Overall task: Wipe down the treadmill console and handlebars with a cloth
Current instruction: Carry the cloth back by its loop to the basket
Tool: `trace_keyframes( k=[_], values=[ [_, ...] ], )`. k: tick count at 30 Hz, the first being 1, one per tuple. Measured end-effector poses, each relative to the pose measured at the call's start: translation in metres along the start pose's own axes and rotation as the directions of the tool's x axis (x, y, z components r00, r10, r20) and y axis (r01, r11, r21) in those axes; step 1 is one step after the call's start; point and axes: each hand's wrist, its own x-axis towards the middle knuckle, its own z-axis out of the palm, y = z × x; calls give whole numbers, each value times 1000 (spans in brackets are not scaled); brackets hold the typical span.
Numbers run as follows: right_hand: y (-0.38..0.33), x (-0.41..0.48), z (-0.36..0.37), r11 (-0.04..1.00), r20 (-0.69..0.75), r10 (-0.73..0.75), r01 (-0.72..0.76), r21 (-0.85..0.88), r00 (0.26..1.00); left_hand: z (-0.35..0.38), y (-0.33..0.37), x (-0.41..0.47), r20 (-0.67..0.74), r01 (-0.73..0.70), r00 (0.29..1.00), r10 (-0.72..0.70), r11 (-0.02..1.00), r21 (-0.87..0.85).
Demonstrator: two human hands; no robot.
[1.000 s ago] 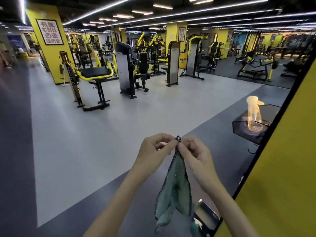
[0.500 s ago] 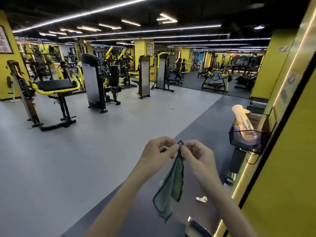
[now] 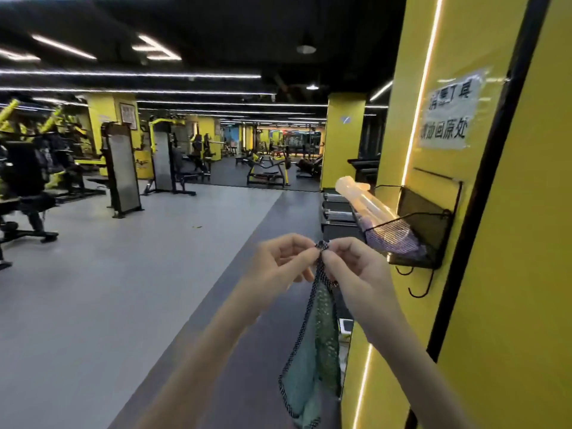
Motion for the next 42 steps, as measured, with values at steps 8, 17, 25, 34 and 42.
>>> trace_keyframes(
  k=[8, 17, 25, 34, 42],
  values=[
    [46, 41, -15, 984, -231, -3, -39, -176, 973, 17, -72, 99, 340, -71, 928, 153, 968, -241],
    [86, 33, -1, 877, -620, -52, -261, -403, 783, 48, -140, 156, 642, -41, 690, 334, 904, -426],
    [97, 9, -8, 777, -810, 56, -535, -332, 584, 93, -167, 140, 747, 128, 627, 222, 916, -379],
    [129, 16, -43, 703, -934, 1, -664, -253, 356, 139, -179, 148, 779, 249, 621, 91, 919, -306],
    [153, 22, -63, 650, -959, -49, -720, -244, 281, 165, -197, 152, 789, 231, 610, 71, 937, -262]
  ],
)
